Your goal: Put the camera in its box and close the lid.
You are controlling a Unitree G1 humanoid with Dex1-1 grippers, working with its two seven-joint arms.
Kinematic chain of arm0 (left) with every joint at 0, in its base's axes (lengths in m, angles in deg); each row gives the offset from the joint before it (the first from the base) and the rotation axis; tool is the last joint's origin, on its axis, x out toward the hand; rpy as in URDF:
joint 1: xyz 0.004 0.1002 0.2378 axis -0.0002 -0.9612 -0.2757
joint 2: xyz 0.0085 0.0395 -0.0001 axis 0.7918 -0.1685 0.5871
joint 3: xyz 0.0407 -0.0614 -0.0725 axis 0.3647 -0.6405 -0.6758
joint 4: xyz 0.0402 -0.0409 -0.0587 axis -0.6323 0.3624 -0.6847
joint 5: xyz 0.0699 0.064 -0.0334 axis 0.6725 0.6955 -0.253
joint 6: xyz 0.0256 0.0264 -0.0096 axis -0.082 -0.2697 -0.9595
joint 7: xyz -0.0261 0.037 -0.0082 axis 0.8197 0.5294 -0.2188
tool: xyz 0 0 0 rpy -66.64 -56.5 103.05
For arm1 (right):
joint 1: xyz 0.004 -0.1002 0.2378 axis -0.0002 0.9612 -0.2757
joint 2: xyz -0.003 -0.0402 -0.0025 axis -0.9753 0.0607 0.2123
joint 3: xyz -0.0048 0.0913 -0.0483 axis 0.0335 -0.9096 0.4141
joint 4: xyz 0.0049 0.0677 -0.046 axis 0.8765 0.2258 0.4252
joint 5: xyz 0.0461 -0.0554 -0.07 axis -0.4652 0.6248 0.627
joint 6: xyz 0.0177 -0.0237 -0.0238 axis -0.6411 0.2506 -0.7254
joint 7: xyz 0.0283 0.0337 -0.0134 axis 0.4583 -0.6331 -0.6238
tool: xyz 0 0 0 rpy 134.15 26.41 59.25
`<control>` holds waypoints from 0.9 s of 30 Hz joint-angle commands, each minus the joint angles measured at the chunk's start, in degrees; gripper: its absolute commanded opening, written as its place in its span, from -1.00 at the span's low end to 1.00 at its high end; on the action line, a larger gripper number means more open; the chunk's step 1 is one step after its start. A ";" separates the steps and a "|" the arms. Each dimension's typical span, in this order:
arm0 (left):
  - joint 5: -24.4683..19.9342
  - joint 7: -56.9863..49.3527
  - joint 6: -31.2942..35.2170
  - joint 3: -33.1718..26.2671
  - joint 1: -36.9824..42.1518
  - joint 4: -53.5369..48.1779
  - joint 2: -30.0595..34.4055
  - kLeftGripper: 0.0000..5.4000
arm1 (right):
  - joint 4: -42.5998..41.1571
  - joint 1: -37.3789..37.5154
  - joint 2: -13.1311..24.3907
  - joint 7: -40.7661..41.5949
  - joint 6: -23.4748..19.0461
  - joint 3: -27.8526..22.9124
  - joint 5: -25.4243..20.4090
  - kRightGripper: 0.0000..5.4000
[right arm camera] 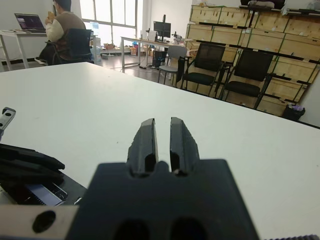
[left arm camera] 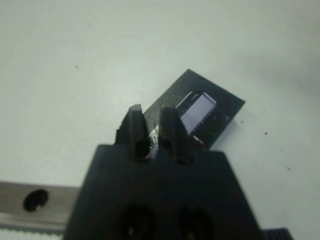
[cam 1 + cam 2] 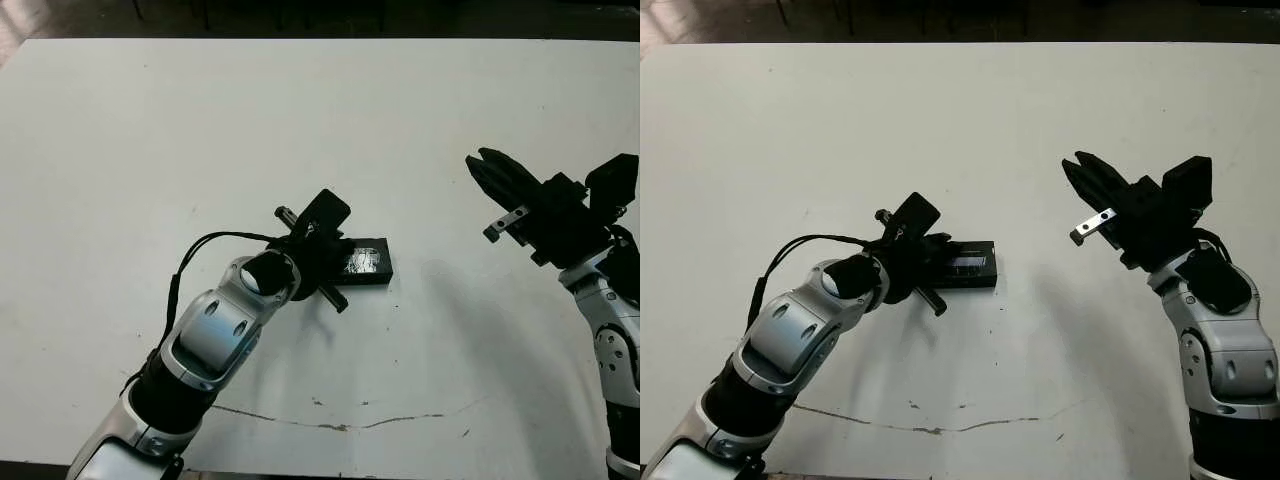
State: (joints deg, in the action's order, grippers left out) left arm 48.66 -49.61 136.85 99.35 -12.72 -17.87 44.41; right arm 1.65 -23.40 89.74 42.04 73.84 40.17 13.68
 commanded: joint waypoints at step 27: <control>-3.17 -12.52 -51.01 -33.98 -13.76 2.68 0.15 -0.99 | 1.69 1.30 -8.67 -9.90 12.16 1.85 7.96 -1.00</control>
State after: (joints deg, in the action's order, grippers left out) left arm 45.54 -60.42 87.56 65.91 -25.52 -17.53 46.60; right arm 2.67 -23.10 81.58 33.36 85.07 41.52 19.84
